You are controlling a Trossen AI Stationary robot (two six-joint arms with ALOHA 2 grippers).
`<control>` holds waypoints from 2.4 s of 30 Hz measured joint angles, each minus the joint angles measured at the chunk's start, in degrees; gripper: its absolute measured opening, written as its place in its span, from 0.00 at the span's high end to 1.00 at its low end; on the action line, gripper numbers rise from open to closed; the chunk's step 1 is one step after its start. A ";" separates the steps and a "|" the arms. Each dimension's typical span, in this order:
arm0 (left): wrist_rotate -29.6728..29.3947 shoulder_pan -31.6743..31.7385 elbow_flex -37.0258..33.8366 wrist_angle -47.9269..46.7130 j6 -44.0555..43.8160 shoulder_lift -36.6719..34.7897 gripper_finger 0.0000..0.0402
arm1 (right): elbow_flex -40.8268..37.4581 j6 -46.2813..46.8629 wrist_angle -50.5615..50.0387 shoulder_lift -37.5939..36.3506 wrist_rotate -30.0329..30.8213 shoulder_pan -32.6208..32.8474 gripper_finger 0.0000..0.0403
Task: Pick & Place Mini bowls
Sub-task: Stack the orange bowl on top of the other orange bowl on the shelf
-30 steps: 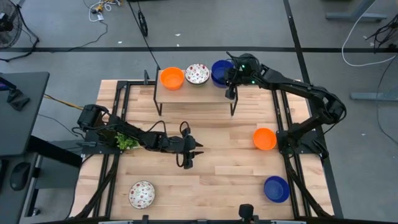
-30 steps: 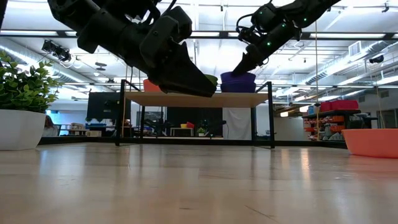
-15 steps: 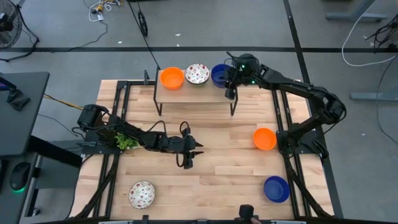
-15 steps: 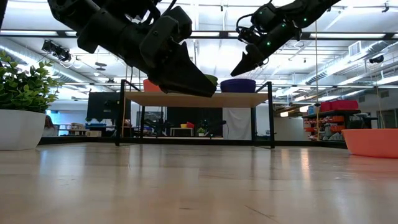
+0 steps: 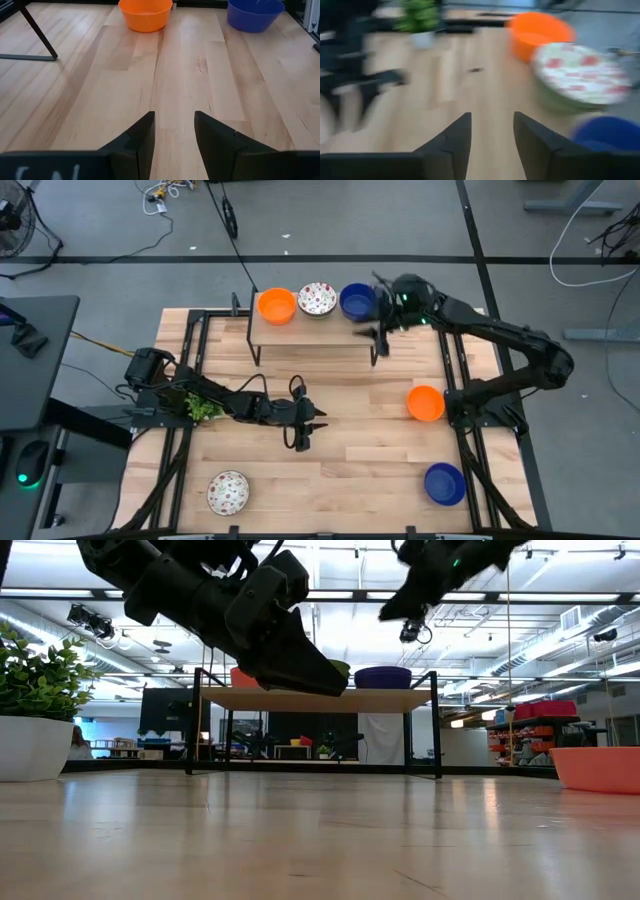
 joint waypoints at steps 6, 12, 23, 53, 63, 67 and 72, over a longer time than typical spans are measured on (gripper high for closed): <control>0.01 0.00 0.02 -0.10 0.38 0.00 0.65 | 0.00 3.67 -8.42 -4.97 5.79 17.56 0.70; 0.02 0.00 0.02 -0.13 3.94 0.00 0.65 | 0.00 12.99 -20.04 -5.69 16.98 31.96 0.76; 0.00 1.69 0.02 0.00 6.99 0.00 0.65 | -15.60 36.86 -36.75 -6.48 19.80 36.95 0.79; 0.02 1.91 0.02 0.09 6.47 0.00 0.65 | -31.17 35.18 -22.93 -5.89 15.28 36.70 0.98; 7.82 1.73 0.04 7.73 10.50 -0.02 0.65 | -29.89 14.28 -1.97 -3.54 13.59 42.43 0.99; 12.91 1.34 1.64 10.81 13.23 -0.02 0.65 | -25.47 6.22 0.07 1.45 13.63 43.60 0.99; 17.72 1.38 7.94 2.36 17.22 1.09 0.60 | -18.46 -0.91 -0.88 9.24 14.50 43.21 1.00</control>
